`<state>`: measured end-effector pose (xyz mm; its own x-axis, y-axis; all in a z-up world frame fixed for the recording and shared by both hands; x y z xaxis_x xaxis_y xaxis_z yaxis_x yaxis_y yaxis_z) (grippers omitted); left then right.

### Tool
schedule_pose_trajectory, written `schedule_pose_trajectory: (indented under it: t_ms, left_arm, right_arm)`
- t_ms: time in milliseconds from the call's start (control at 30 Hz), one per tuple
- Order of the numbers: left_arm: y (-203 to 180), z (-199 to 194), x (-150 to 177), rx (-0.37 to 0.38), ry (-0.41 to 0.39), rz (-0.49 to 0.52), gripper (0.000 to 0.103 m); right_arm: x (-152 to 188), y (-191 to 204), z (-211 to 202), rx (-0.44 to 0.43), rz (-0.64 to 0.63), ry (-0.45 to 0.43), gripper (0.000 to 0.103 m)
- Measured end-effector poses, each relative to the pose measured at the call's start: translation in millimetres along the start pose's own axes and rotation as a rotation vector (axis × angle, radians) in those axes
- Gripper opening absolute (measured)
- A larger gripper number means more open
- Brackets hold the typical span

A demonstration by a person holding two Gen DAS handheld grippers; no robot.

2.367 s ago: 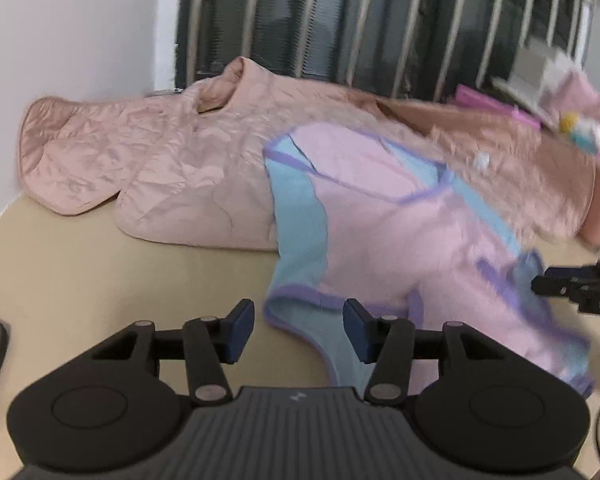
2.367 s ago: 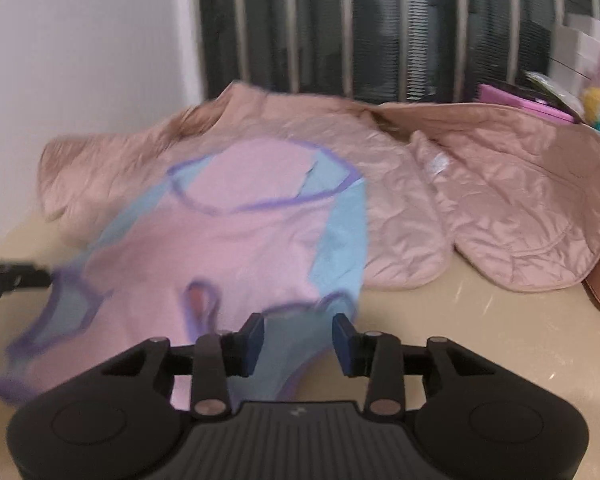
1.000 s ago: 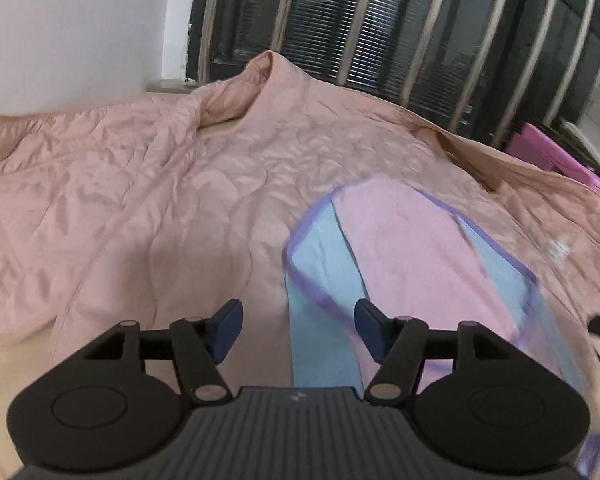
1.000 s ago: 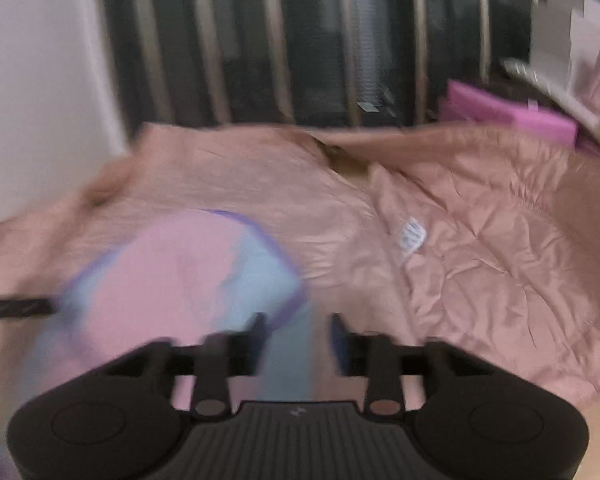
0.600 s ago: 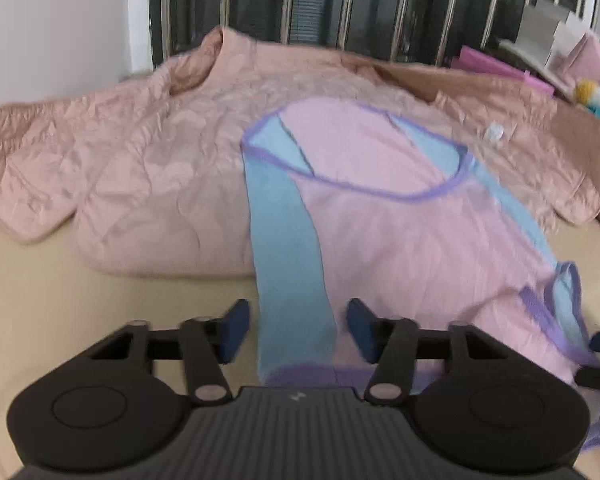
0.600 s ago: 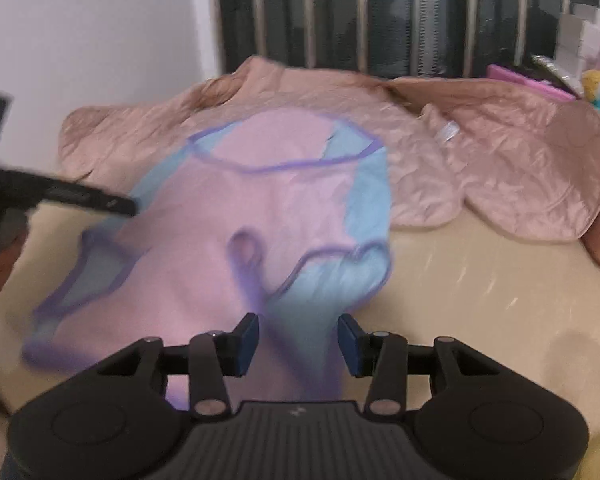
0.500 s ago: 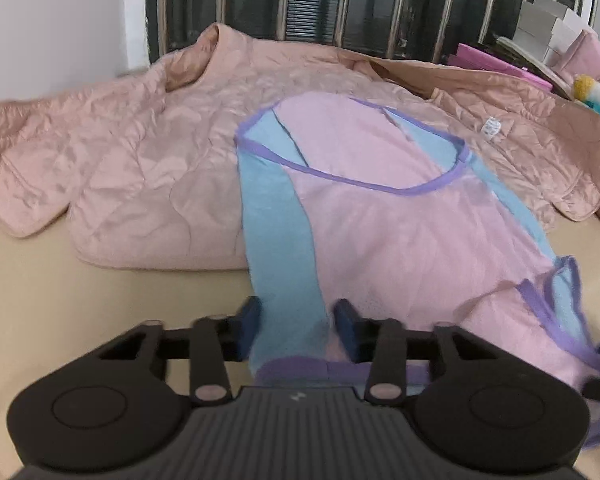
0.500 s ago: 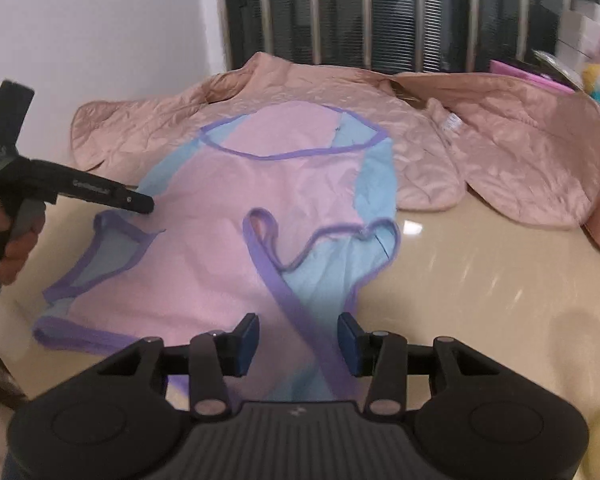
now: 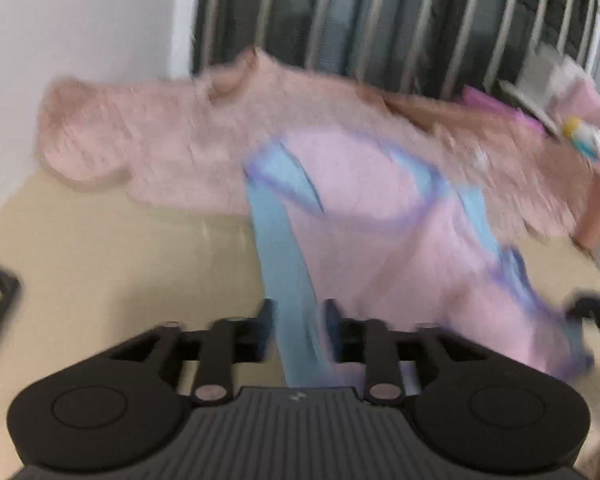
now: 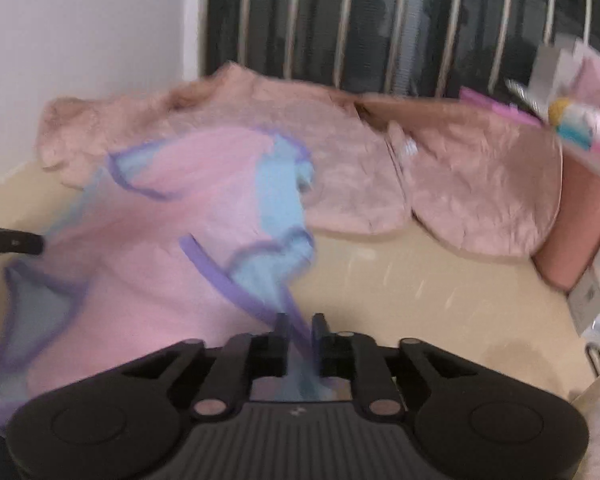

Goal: Fold clothes

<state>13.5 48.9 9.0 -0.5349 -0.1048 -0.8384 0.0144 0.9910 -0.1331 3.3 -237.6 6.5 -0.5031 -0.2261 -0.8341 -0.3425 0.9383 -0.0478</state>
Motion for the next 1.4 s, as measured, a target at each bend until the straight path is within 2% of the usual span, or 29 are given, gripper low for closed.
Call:
schedule_pose_trajectory:
  t_ms: [67,167,233,333,400,433,467,500,600,700,767,900,967,1000,1067,1133,1167,1233,1333,1400]
  left_arm:
    - [9.7,22.7,-33.4,-0.032,-0.028,0.004,0.056]
    - [19.8,83.2,-78.7,-0.054,-0.002,0.048,0.06]
    - [18.5,124.8,-94.9,-0.094,0.031,0.1,0.062]
    - [19.5,177.7,-102.9,-0.122,0.104,0.076,0.063]
    - [22.5,200.2,-96.3,-0.096,0.169,0.035,0.059]
    - [23.1,200.3,-96.3,-0.123,0.147,0.07,0.03]
    - [23.6,200.0,-96.5,-0.151,0.123,0.107,0.01]
    - [28.1,194.6,-95.7,-0.146,0.123,0.083,0.007]
    - [45.6,169.1,-91.5,-0.128,0.1,0.025,0.001]
    - [68.6,119.9,-75.9,-0.221,0.026,0.086,0.001]
    - [80.7,76.2,-50.9,-0.253,0.014,0.075,0.001]
    - [82.2,-6.0,4.1,-0.244,0.016,0.007,0.002]
    - [70.4,-36.0,23.2,-0.217,0.009,-0.009,0.01]
    - [62.1,-48.5,29.6,-0.198,0.0,-0.003,0.014]
    - [56.2,-57.6,26.1,-0.197,-0.018,0.037,0.033]
    - [63.5,-50.6,15.6,-0.21,-0.03,0.038,0.041]
    - [67.7,-44.6,10.9,-0.216,-0.022,0.035,0.041]
    - [66.2,-27.2,9.9,-0.178,0.019,0.053,0.041]
    - [49.9,-20.6,22.0,-0.142,0.035,0.146,0.041]
    - [37.0,-23.5,32.5,-0.134,0.023,0.226,0.041]
  right_arm:
    - [-5.7,23.1,-17.4,-0.088,-0.018,-0.044,0.032]
    - [7.4,76.3,-30.4,-0.267,-0.058,-0.027,0.032]
    - [21.2,107.1,-31.2,-0.342,-0.085,0.003,0.03]
    - [32.7,127.1,-26.2,-0.352,-0.1,0.014,0.03]
    - [38.3,130.9,-21.2,-0.345,-0.088,0.026,0.027]
    - [41.3,132.2,-19.7,-0.338,-0.087,0.025,0.024]
    - [42.3,131.3,-20.0,-0.325,-0.097,0.017,0.014]
    - [42.5,129.2,-20.2,-0.317,-0.101,0.02,0.006]
    - [41.2,114.5,-19.1,-0.292,-0.102,0.031,0.002]
    - [39.5,94.1,-16.9,-0.231,-0.105,0.028,0.002]
    - [37.5,72.1,-12.2,-0.179,-0.096,0.028,0.003]
    - [31.7,16.9,3.0,-0.051,-0.085,0.04,0.004]
    - [28.5,-6.9,6.6,0.009,-0.095,0.056,0.008]
    - [26.2,-15.0,5.5,0.025,-0.098,0.055,0.013]
    - [18.7,-21.2,-5.2,0.003,-0.084,0.02,0.017]
    - [14.3,-11.9,-17.1,-0.081,-0.053,-0.018,0.025]
    - [15.5,-5.2,-20.8,-0.116,-0.049,-0.027,0.027]
    - [19.2,8.9,-22.0,-0.163,-0.049,-0.028,0.027]
    - [29.3,26.1,-17.1,-0.146,-0.033,-0.012,0.025]
    - [31.0,35.2,-15.6,-0.15,-0.024,-0.02,0.016]
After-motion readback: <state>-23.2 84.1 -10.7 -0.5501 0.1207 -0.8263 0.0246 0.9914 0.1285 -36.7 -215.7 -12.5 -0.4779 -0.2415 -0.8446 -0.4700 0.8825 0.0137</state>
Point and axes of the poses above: each gripper's, at about its wrist camera, not at the fingertips, and z roughly the way its jaws point, y to its left, x to its underside, the point moved 7 cm from there along z, roughly the way its jaws point, and after that the axes turned 6 degrees about -y, right-handed, at the moved point
